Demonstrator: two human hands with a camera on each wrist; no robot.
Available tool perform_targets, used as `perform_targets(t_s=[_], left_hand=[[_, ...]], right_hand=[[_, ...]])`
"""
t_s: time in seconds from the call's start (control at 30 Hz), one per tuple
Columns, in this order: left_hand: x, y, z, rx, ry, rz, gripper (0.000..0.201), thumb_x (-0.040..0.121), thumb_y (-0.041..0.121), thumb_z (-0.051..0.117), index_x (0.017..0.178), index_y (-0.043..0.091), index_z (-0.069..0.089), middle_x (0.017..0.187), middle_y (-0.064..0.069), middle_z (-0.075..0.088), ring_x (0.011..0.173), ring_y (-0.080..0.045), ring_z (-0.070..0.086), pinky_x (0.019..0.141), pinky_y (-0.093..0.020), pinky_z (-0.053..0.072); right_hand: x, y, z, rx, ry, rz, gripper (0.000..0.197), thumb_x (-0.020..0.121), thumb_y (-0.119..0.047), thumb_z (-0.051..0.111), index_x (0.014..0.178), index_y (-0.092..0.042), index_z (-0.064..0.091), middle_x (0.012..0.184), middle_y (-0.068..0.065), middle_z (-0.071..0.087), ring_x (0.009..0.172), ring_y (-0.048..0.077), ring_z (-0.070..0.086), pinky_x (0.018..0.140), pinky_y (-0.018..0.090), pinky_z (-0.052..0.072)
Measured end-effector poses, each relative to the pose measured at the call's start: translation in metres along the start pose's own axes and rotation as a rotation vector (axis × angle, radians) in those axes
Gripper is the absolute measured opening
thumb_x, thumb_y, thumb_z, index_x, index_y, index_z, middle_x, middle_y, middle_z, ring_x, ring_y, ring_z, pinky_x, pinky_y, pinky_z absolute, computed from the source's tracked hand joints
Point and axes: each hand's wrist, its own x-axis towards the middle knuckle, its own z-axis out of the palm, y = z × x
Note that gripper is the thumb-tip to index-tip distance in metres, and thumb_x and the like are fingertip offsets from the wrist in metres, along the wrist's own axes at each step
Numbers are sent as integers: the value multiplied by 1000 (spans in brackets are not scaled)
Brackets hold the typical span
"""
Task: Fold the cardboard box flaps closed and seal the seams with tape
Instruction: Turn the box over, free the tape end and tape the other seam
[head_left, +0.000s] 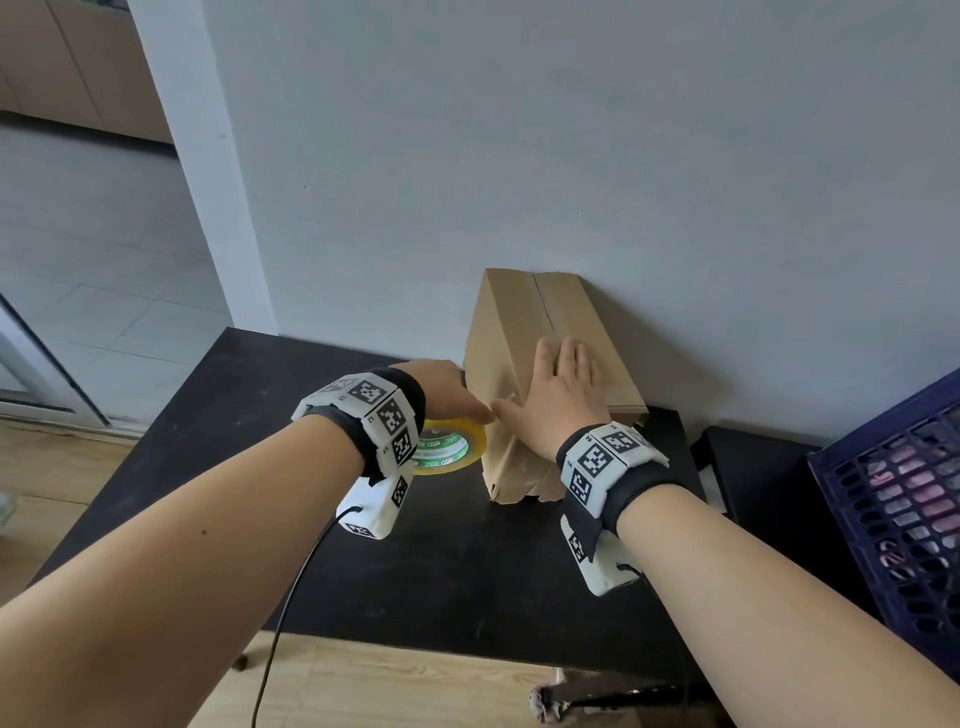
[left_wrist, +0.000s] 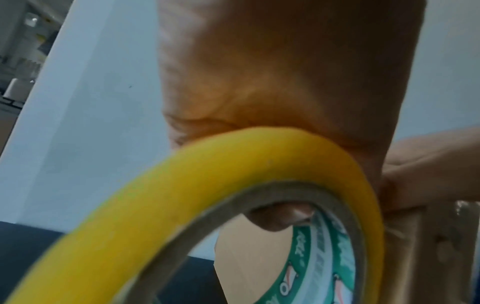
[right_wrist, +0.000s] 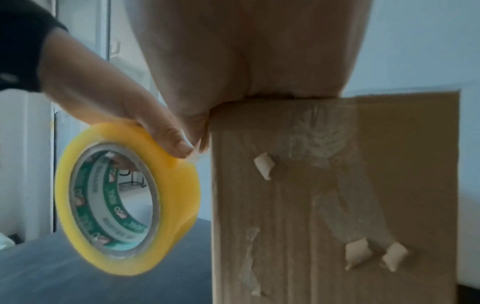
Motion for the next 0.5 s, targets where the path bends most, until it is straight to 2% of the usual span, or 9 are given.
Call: perform_targets(t_s=[0.03,0.07,0.1,0.17,0.23,0.33,0.5], left_hand=[[0,-3,-1,10,-16,4,39,82,60,55,72,22,53,71,6,52,76,-15,52,73,-28,40],[1,-5,-2,3,-52,7,40,83,61,53,80,21,59,79,5,57,81,-16,52,76,-28,41],[2,-8,-1,-29,-94,4,47,83,61,52,96,18,64,93,2,62,88,-17,53,81,-29,42],[1,-11,0,-135,-152,-22,57,86,57,51,124,15,58,125,-4,58,109,-21,54,93,-32,41],[-1,-11,2,-202,-162,-38,53,90,47,50,132,15,51,139,-7,47,125,-25,46,96,-33,35],[-1,-9,1,-201,-154,-30,47,91,39,52,130,13,52,138,-8,48,124,-26,46,89,-30,34],[-6,-5,-6,-132,-133,35,40,94,35,50,127,12,54,130,-6,55,118,-24,51,86,-27,35]], right_hand=[[1,-1,0,-8,2,6,94,88,-60,42,151,-8,-4,158,22,-6,147,34,-7,119,44,-1],[1,-2,0,-12,2,11,93,89,-58,44,151,-8,-4,158,23,-6,147,34,-6,119,44,-1],[1,-3,0,-13,2,15,91,90,-55,44,151,-7,-3,158,23,-5,147,34,-6,119,44,0],[2,-4,0,-8,11,23,85,92,-47,43,151,-6,-3,157,24,-5,147,35,-5,120,45,0],[2,-7,1,-2,28,26,80,94,-42,42,150,-5,-2,157,25,-4,146,37,-4,120,45,0],[1,-10,4,-1,45,20,75,97,-39,38,150,-5,-2,156,27,-1,146,39,-2,120,46,1],[2,-9,5,-1,61,12,72,98,-47,28,151,-6,0,156,28,2,146,39,1,120,46,3]])
